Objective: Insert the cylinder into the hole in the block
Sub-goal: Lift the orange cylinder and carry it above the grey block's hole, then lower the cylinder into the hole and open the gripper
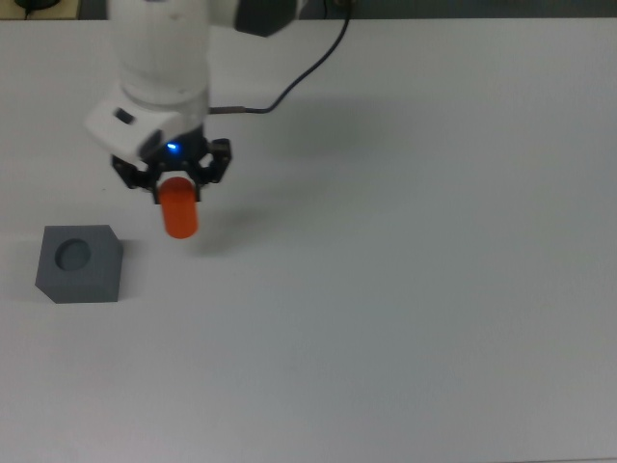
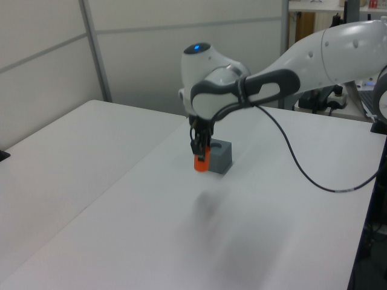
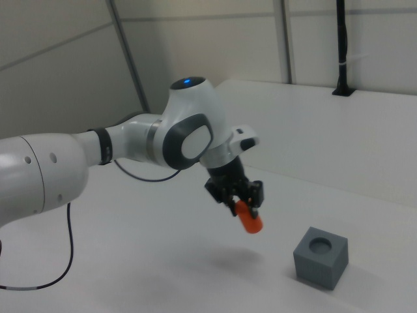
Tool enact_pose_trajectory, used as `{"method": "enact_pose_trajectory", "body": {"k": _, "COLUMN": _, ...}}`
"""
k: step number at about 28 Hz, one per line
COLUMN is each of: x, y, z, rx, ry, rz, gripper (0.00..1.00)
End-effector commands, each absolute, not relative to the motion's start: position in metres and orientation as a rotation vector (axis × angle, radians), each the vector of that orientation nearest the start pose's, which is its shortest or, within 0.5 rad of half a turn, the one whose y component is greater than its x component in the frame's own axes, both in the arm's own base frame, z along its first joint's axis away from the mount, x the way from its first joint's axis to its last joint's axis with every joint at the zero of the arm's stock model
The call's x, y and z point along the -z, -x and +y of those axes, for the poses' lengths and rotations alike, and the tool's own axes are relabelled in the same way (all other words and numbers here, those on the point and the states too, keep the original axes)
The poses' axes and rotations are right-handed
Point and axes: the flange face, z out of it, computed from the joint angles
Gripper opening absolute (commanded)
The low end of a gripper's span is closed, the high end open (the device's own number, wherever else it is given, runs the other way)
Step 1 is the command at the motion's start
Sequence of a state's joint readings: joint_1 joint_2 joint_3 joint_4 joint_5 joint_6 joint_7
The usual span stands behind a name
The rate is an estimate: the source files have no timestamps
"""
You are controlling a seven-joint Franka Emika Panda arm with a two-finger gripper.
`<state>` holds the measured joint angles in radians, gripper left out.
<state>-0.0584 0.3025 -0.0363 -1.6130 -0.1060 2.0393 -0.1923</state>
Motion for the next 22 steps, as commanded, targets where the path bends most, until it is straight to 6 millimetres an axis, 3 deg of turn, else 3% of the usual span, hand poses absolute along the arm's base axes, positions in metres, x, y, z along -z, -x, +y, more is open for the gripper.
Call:
{"method": "enact_pose_trajectory", "body": {"k": 1, "x": -0.484, "y": -0.661, "z": -0.108, "rx": 0.222, "ry": 3.244, "rz": -0.028, "gripper": 0.0}}
{"method": "enact_pose_trajectory", "body": {"k": 5, "x": -0.474, "y": -0.661, "z": -0.143, "rx": 0.211, "ry": 3.253, "rz": 0.04, "gripper": 0.0}}
{"method": "enact_pose_trajectory", "body": {"k": 10, "x": -0.464, "y": -0.667, "z": -0.172, "rx": 0.291, "ry": 3.259, "rz": 0.096, "gripper": 0.0}}
{"method": "enact_pose_trajectory", "body": {"k": 14, "x": -0.457, "y": -0.672, "z": -0.189, "rx": 0.385, "ry": 3.259, "rz": 0.141, "gripper": 0.0}}
{"method": "enact_pose_trajectory", "body": {"k": 22, "x": -0.447, "y": -0.673, "z": -0.199, "rx": 0.381, "ry": 3.268, "rz": 0.139, "gripper": 0.0}}
